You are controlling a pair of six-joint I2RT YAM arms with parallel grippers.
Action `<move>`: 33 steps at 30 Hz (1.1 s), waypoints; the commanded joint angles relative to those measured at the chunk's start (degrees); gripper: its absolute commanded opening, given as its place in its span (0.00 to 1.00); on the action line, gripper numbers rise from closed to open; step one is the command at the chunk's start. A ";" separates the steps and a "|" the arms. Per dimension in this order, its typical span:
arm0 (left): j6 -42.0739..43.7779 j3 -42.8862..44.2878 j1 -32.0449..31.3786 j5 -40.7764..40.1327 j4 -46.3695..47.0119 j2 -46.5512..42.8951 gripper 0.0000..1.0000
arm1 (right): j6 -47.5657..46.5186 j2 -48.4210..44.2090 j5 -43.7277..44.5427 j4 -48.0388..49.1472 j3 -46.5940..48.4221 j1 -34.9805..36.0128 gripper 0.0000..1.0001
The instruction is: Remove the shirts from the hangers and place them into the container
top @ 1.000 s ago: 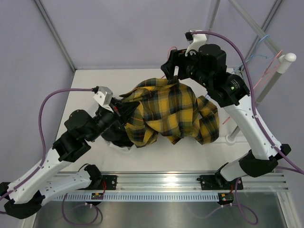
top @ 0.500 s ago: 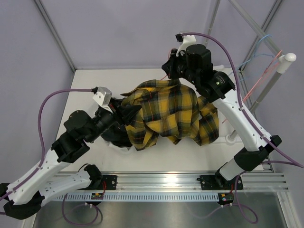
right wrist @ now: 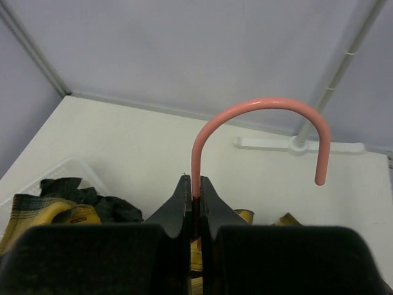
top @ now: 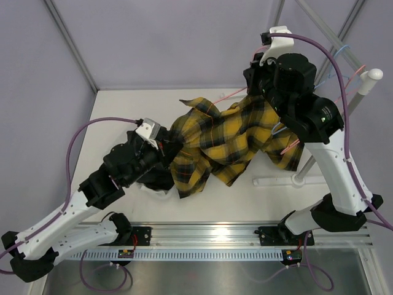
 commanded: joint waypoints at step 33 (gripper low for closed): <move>-0.69 -9.93 -5.97 20.88 23.54 12.09 0.00 | 26.17 -5.02 -26.59 9.36 -1.66 -15.91 0.00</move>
